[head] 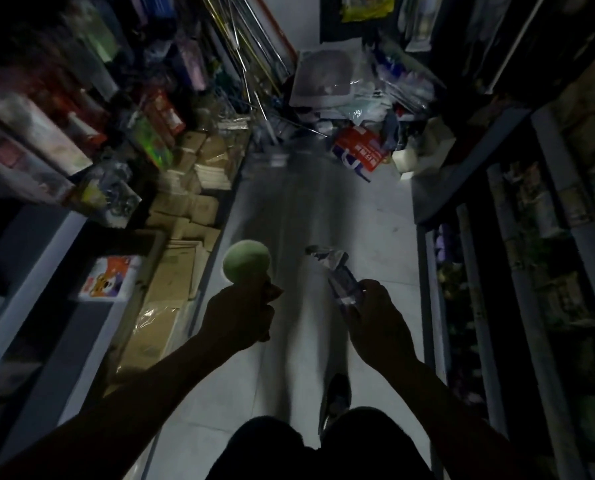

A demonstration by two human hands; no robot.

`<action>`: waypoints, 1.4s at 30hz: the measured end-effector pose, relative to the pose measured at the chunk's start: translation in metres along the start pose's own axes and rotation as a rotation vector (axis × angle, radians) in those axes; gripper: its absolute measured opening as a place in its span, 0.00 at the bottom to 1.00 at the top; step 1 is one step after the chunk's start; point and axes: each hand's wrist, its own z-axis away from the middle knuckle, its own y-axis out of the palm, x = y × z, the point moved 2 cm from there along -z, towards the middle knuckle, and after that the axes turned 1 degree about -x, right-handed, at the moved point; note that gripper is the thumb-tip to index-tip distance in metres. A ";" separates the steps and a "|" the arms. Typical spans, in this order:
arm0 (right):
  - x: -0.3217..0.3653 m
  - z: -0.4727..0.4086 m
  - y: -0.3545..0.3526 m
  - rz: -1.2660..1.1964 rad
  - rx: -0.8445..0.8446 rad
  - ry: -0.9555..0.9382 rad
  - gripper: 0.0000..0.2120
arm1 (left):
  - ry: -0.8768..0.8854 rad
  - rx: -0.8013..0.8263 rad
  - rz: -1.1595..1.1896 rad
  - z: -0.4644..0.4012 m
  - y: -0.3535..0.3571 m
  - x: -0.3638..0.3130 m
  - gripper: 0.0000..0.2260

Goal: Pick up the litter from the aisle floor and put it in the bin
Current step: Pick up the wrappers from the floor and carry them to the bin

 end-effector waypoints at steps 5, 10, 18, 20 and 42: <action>-0.011 -0.063 -0.011 -0.033 0.066 -0.037 0.20 | -0.054 -0.021 -0.023 -0.040 -0.005 -0.004 0.22; 0.002 -0.118 0.002 -0.033 0.120 -0.115 0.21 | -0.152 -0.015 -0.067 -0.075 -0.007 0.021 0.21; 0.049 -0.216 0.058 0.017 0.262 -0.178 0.22 | -0.286 0.029 -0.130 -0.132 -0.003 0.104 0.24; 0.067 -0.241 0.072 0.023 0.281 -0.224 0.21 | -0.318 0.011 -0.112 -0.148 -0.005 0.128 0.26; 0.185 -0.489 0.218 0.145 0.771 -0.374 0.14 | -0.874 -0.313 0.301 -0.296 -0.036 0.235 0.19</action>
